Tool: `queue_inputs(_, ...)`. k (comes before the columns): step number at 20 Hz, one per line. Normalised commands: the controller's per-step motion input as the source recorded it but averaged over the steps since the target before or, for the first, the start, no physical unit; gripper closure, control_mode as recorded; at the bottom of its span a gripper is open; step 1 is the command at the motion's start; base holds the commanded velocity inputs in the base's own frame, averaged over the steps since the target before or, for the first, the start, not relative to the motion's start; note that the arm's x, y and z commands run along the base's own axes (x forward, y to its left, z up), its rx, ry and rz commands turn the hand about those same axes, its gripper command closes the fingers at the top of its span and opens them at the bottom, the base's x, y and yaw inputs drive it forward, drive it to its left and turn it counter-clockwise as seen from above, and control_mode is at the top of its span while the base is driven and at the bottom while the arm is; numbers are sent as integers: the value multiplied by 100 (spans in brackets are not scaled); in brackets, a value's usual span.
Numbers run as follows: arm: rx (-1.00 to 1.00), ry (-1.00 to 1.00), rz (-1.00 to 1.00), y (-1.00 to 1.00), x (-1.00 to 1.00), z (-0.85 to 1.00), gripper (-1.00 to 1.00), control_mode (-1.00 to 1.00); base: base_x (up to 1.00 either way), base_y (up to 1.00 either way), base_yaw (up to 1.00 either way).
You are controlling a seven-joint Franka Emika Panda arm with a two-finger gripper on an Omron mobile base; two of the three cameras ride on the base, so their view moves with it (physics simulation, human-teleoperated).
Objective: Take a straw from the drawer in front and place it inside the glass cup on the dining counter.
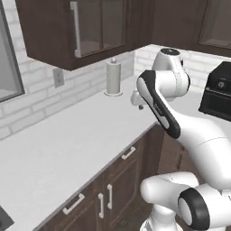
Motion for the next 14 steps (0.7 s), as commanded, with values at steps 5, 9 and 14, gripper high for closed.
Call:
queue_inputs(5,0,0,0,0,0,0,-100,100,-16,88,-51)
queue_inputs(9,0,0,0,0,0,0,-100,100,-14,69,-45)
queue_inputs(14,0,0,0,0,0,0,-100,100,-5,62,-45)
